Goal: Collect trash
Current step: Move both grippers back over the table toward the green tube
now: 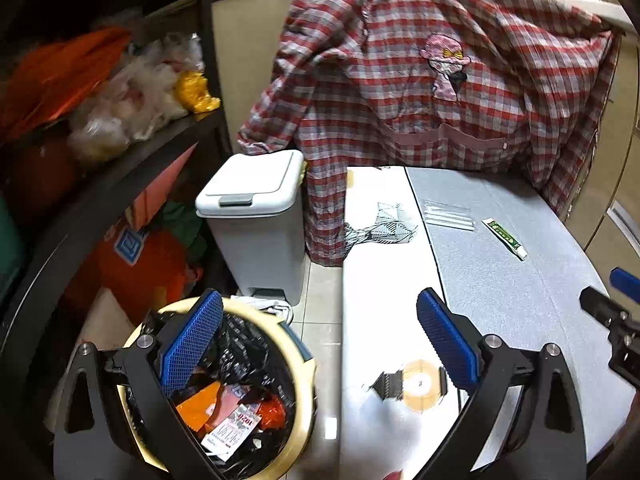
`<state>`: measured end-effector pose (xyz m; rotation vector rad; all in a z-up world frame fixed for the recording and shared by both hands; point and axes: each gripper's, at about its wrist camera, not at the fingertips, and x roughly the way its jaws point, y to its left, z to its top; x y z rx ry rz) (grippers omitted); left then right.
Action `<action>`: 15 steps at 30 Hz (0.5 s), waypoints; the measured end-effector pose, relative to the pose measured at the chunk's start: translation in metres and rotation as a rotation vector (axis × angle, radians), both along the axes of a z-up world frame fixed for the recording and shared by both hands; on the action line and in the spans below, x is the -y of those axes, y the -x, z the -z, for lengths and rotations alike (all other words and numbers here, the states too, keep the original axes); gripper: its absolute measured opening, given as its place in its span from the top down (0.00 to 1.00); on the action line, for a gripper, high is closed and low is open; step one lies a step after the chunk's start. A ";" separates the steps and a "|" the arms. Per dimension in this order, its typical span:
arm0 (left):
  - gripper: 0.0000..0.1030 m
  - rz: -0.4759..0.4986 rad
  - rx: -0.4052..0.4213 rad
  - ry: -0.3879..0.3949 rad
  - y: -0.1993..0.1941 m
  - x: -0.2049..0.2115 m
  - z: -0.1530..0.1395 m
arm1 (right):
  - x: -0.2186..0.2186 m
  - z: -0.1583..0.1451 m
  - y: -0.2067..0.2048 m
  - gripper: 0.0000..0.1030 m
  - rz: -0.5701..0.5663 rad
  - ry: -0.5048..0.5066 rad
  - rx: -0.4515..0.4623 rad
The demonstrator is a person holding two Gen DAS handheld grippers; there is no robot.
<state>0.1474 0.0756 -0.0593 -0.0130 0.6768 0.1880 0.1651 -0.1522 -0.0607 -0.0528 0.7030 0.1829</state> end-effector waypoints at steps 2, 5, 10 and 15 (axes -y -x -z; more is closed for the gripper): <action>0.08 0.003 -0.001 0.011 -0.013 0.006 -0.004 | 0.014 0.003 -0.012 0.33 0.019 -0.002 0.015; 0.08 0.007 0.014 0.025 -0.032 0.017 -0.010 | 0.032 0.012 -0.035 0.33 0.040 -0.005 0.040; 0.08 0.022 0.022 0.033 -0.062 0.032 -0.001 | 0.054 0.036 -0.084 0.33 0.072 -0.035 0.011; 0.08 0.026 -0.022 0.032 -0.085 0.034 0.026 | 0.054 0.060 -0.122 0.33 0.067 -0.014 -0.021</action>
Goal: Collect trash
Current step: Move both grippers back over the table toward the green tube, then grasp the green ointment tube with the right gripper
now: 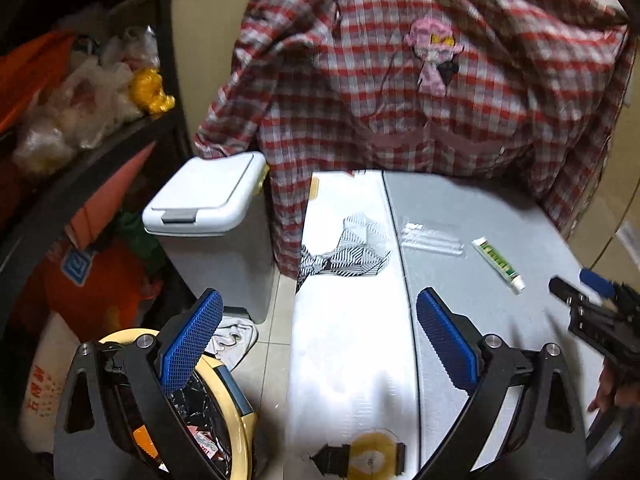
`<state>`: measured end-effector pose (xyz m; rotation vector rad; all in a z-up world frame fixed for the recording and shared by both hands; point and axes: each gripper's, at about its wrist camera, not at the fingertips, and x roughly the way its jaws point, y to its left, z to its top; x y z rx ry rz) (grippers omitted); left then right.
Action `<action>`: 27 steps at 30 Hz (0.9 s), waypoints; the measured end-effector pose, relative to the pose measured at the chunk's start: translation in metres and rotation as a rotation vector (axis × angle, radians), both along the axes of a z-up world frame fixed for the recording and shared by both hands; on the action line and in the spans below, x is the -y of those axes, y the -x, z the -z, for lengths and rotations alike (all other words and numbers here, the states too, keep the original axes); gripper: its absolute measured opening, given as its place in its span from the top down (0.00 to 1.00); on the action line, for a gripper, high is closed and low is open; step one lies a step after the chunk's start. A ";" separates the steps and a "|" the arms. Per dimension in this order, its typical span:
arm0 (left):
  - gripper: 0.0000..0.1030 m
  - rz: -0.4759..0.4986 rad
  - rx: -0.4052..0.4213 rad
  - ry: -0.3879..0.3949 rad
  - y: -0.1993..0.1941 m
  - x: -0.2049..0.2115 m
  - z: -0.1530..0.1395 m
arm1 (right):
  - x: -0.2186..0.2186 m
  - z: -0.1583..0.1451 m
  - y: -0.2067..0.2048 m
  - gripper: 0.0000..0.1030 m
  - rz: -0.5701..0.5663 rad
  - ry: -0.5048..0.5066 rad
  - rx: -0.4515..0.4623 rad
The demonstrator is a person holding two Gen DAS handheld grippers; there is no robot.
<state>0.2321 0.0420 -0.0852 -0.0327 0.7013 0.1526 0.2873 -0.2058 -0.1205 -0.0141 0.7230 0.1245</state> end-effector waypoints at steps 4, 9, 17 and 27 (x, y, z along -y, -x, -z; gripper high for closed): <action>0.08 -0.018 -0.035 -0.024 -0.017 -0.006 0.017 | -0.001 0.023 -0.030 0.33 0.003 0.009 -0.044; 0.08 -0.037 -0.065 0.017 -0.028 -0.015 0.027 | 0.000 0.049 -0.060 0.34 0.018 0.004 -0.102; 0.08 -0.010 -0.073 0.008 -0.034 -0.009 0.033 | -0.001 0.069 -0.087 0.35 0.004 -0.026 -0.184; 0.08 0.015 -0.076 0.008 -0.036 -0.001 0.035 | -0.007 0.064 -0.081 0.75 -0.017 0.043 -0.147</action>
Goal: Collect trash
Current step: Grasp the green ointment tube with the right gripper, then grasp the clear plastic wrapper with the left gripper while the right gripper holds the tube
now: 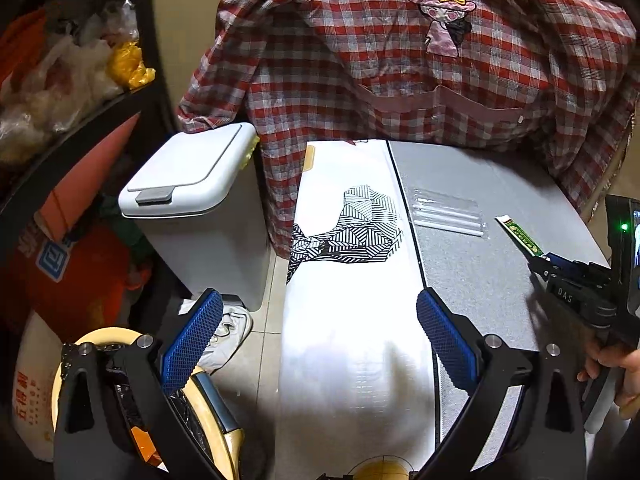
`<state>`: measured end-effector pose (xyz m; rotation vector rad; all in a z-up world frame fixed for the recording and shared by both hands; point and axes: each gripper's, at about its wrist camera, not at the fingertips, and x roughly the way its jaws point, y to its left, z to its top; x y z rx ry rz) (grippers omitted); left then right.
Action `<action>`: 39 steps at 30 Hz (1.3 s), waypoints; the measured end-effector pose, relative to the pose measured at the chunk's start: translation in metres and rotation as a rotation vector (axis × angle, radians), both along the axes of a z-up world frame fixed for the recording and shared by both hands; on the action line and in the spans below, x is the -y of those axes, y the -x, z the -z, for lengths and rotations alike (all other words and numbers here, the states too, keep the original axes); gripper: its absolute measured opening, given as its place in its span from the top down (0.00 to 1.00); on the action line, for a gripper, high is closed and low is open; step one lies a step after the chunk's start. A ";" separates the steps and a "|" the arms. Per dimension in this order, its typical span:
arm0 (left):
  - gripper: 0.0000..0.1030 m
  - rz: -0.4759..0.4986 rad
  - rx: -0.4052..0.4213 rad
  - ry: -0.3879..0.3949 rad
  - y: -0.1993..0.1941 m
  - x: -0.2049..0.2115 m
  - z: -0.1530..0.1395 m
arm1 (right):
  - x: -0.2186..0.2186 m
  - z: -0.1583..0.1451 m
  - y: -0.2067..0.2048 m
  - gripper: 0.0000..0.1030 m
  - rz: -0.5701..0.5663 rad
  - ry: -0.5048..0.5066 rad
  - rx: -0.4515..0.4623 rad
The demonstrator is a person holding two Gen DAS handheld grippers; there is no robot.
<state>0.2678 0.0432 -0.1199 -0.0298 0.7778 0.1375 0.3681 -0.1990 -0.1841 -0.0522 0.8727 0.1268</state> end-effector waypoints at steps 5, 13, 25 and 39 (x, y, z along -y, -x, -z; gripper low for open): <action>0.08 0.015 0.006 0.008 0.002 0.003 -0.001 | -0.002 -0.031 0.019 0.75 -0.004 0.014 0.051; 0.08 0.064 0.035 0.074 0.005 0.012 -0.008 | 0.008 -0.101 0.076 0.75 0.011 -0.059 0.140; 0.08 0.150 0.030 0.125 -0.039 0.043 -0.009 | 0.060 -0.129 0.133 0.75 0.135 -0.127 0.184; 0.08 0.294 -0.070 0.076 -0.147 0.108 0.049 | 0.087 -0.099 0.108 0.75 0.175 -0.135 0.090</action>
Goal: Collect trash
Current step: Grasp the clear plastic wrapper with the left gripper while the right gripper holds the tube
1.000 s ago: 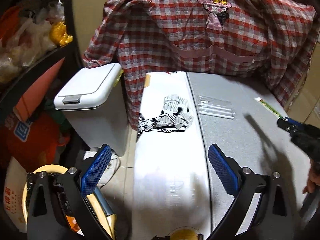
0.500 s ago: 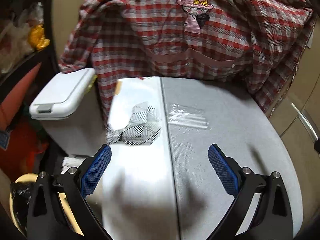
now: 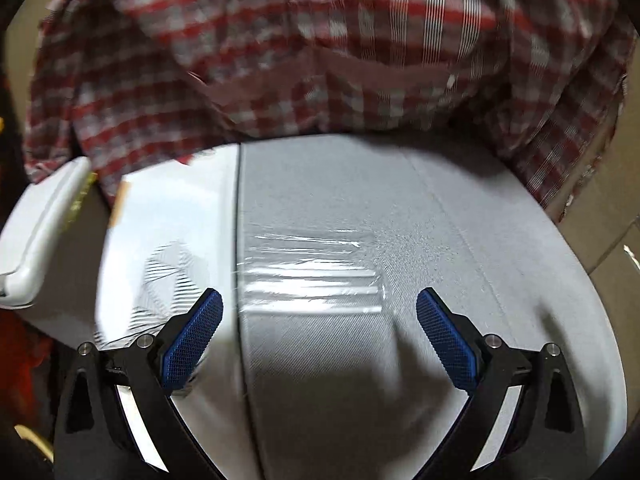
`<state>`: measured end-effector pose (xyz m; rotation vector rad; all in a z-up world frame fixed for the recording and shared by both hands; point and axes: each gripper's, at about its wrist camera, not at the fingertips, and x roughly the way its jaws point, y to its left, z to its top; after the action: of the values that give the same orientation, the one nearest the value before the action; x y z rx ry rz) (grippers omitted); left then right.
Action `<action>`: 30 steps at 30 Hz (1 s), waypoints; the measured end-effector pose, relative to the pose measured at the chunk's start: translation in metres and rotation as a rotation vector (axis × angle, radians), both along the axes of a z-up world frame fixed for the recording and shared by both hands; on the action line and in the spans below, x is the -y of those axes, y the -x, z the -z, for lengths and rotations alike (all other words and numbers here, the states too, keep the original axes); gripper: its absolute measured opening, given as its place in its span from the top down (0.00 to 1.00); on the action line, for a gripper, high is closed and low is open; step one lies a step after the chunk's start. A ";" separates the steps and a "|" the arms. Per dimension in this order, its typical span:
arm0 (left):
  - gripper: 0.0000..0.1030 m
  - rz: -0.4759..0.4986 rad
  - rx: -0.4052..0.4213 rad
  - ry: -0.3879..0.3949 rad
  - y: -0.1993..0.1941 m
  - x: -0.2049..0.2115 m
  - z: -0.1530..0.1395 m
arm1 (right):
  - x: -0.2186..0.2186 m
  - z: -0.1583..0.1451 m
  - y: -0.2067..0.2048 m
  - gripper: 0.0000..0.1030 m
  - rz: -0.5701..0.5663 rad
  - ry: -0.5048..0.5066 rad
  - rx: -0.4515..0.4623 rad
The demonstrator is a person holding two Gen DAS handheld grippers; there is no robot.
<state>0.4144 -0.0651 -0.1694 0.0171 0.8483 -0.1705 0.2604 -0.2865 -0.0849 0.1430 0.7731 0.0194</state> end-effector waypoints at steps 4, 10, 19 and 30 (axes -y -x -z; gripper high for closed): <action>0.08 0.028 -0.038 -0.014 -0.016 0.011 0.018 | 0.001 0.002 -0.003 0.75 -0.004 -0.021 -0.008; 0.25 0.038 -0.057 -0.019 -0.023 0.016 0.030 | -0.001 0.005 -0.008 0.75 -0.015 -0.016 -0.017; 1.00 0.112 -0.041 0.027 -0.007 0.016 0.021 | -0.003 0.005 -0.009 0.75 -0.019 0.007 -0.014; 1.00 0.105 0.059 0.070 0.052 -0.013 -0.055 | -0.005 -0.009 0.002 0.75 -0.029 0.010 0.022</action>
<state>0.3622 -0.0520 -0.1143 0.0008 0.7824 -0.2971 0.2582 -0.2810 -0.0761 0.1219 0.7529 0.0441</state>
